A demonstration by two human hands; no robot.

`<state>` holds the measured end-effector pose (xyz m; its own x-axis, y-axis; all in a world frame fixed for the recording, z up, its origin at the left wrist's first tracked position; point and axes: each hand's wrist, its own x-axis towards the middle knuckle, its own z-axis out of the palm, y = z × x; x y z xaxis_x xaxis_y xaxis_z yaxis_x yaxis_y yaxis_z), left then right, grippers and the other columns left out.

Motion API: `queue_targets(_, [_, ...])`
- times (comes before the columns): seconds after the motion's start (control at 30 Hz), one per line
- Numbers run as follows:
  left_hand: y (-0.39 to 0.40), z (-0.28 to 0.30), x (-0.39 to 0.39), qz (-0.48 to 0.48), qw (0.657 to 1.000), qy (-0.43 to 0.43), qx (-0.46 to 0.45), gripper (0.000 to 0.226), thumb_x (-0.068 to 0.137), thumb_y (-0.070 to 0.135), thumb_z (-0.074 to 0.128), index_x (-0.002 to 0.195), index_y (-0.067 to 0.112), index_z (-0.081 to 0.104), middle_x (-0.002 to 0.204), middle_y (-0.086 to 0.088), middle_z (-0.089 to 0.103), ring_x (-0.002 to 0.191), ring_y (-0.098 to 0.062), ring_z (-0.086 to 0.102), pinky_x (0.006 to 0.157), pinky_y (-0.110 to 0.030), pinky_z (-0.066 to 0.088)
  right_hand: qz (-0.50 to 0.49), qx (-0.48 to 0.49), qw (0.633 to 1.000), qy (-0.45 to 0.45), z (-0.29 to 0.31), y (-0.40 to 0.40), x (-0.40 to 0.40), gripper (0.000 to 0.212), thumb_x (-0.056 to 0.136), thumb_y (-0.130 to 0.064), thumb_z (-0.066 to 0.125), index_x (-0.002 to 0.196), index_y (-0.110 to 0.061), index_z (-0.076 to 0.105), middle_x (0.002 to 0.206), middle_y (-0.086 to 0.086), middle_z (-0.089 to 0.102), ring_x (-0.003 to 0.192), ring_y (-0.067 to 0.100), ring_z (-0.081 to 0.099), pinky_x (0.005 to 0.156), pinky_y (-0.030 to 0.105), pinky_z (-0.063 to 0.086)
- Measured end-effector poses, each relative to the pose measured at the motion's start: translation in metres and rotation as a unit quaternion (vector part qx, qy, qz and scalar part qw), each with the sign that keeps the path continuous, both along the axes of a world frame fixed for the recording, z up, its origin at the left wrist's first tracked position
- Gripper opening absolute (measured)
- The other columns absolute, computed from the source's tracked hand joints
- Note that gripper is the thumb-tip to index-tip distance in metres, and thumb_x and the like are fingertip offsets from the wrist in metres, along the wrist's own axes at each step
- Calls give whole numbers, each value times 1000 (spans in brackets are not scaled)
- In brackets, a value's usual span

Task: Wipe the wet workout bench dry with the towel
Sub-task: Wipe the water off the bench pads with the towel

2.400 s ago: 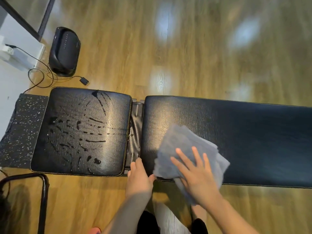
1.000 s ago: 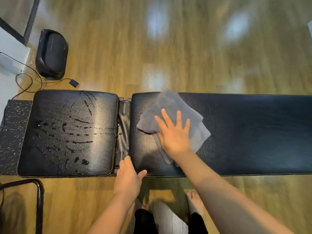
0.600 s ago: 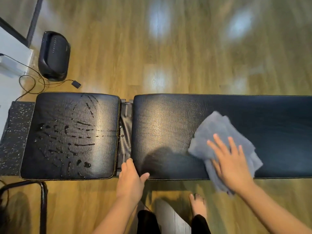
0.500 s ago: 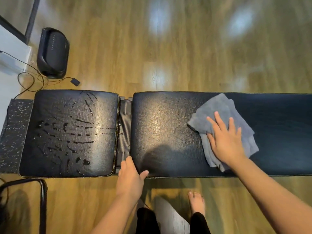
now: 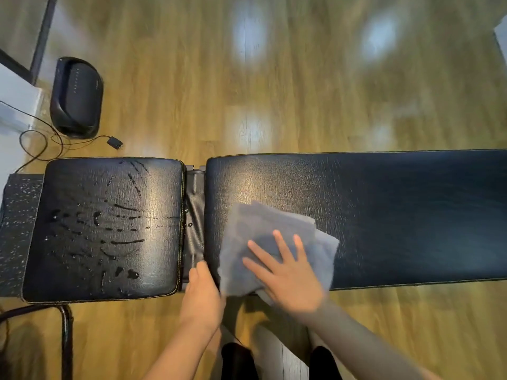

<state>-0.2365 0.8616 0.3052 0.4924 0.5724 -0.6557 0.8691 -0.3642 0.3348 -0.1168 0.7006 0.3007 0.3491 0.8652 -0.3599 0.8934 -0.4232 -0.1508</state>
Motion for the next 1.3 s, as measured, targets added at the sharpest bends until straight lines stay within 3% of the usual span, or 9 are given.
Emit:
queue_targets(0.1, [-1, 1, 0, 2, 1000, -7, 1, 53, 82, 31, 73, 116, 10, 38, 119, -13, 46, 112, -41, 50, 89, -47, 44, 21, -27, 999, -18, 0, -67, 19, 62, 83, -41, 46, 144, -35, 43, 158, -3, 35, 138, 50, 34, 97, 72, 35])
queue_targets(0.2, [-2, 2, -1, -6, 1000, -15, 6, 53, 83, 33, 71, 117, 9, 38, 119, -12, 46, 110, -40, 51, 88, -46, 44, -59, -49, 997, -31, 1, -76, 59, 60, 93, -44, 39, 151, -36, 28, 162, -4, 23, 143, 48, 24, 100, 72, 33])
queue_targets(0.43, [-4, 2, -2, 3, 1000, -16, 11, 56, 84, 34, 71, 121, 10, 38, 121, -11, 45, 111, -39, 51, 91, -47, 44, -280, 3, 960, 9, 1, 80, 106, 56, 103, -46, 34, 154, -42, 11, 165, -12, -6, 146, 49, -5, 108, 77, 5])
queue_targets(0.6, [-6, 3, -3, 2, 1000, -13, 13, 72, 86, 35, 68, 139, 6, 31, 132, -14, 42, 121, -38, 48, 99, -45, 40, -99, -38, 994, 22, 7, 147, 43, 59, 99, -43, 44, 152, -39, 20, 165, -8, -3, 144, 54, -7, 103, 81, 0])
queue_targets(0.73, [-13, -2, -13, 64, 996, -58, -9, 61, 80, 20, 74, 131, 12, 41, 131, -13, 46, 127, -36, 44, 98, -49, 42, 1, -26, 1000, 17, 6, 113, -9, 46, 86, -39, 45, 131, -37, 57, 154, -4, 41, 136, 56, 31, 98, 82, 22])
queue_targets(1.0, [-47, -4, -34, 227, 969, -99, -21, 66, 82, 40, 57, 144, 24, 41, 150, -1, 42, 125, -28, 52, 103, -51, 42, 30, -32, 999, 12, 3, 58, 14, 57, 82, -38, 67, 137, -39, 50, 155, -8, 38, 132, 51, 42, 96, 74, 37])
queue_targets(1.07, [-49, -2, -34, 227, 967, -115, -21, 74, 83, 40, 54, 150, 24, 29, 157, 4, 31, 132, -21, 47, 110, -35, 36, -8, -20, 1000, -2, 3, 82, 32, 60, 87, -32, 67, 142, -37, 45, 159, -7, 30, 137, 52, 33, 97, 77, 32])
queue_targets(1.13, [-50, 7, -31, 213, 970, -109, -43, 75, 88, 25, 59, 152, 24, 21, 160, 12, 14, 134, -10, 43, 99, -12, 23, -74, -17, 997, -11, -1, 118, 48, 57, 100, -29, 48, 151, -41, 24, 165, -11, 4, 146, 50, 6, 105, 79, 13])
queue_targets(1.3, [-50, 4, -37, 162, 981, -95, -50, 80, 89, 20, 58, 154, 25, 11, 161, 14, 0, 137, -6, 39, 94, -7, 19, -170, -37, 985, -8, -2, 184, 35, 63, 99, -15, 43, 153, -36, 19, 165, -7, -5, 144, 53, -9, 104, 80, 0])
